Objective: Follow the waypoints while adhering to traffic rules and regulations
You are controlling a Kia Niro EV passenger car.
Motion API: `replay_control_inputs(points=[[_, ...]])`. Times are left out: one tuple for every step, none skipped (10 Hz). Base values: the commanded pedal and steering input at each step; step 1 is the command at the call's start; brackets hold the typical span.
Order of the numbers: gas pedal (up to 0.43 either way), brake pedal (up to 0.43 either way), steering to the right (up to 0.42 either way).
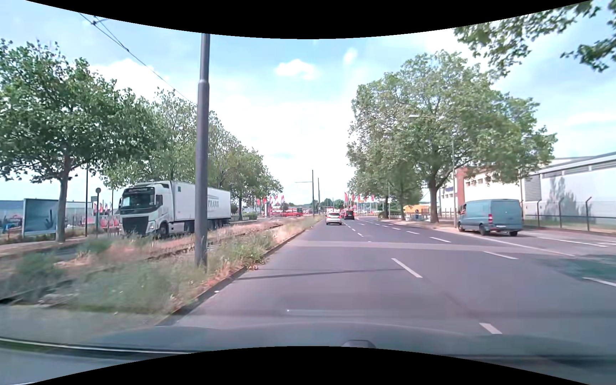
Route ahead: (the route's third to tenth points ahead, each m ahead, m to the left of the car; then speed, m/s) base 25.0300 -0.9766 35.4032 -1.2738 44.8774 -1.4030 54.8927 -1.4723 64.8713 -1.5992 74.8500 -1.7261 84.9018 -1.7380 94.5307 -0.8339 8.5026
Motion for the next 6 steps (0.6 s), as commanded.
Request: replay_control_inputs(points=[[0.0, 0.0, -0.004], [0.0, 0.0, -0.004], [0.0, 0.0, -0.004], [0.0, 0.0, -0.004], [0.0, 0.0, -0.004], [0.0, 0.0, -0.004]])
